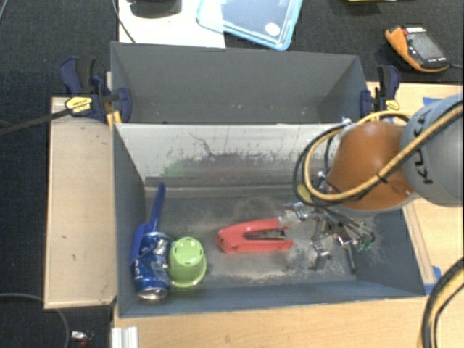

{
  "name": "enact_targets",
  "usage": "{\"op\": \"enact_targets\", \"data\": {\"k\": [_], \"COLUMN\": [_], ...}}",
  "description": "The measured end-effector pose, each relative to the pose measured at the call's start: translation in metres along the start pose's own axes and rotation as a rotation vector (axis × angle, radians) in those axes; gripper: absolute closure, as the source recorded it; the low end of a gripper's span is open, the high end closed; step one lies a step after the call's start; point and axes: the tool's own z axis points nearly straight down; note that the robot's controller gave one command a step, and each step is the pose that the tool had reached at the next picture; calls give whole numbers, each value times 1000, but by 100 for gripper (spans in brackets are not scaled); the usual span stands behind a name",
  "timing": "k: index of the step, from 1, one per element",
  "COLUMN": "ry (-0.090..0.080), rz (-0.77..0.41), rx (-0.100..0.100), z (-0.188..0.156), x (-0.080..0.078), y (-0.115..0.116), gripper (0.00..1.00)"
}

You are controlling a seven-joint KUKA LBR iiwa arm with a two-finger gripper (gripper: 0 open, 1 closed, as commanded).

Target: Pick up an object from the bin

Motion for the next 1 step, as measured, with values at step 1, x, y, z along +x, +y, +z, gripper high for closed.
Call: {"op": "enact_targets", "data": {"k": [1], "ry": [-15], "rz": [-95], "rx": [6], "z": [36], "x": [-45], "y": [40], "gripper": [0]}}
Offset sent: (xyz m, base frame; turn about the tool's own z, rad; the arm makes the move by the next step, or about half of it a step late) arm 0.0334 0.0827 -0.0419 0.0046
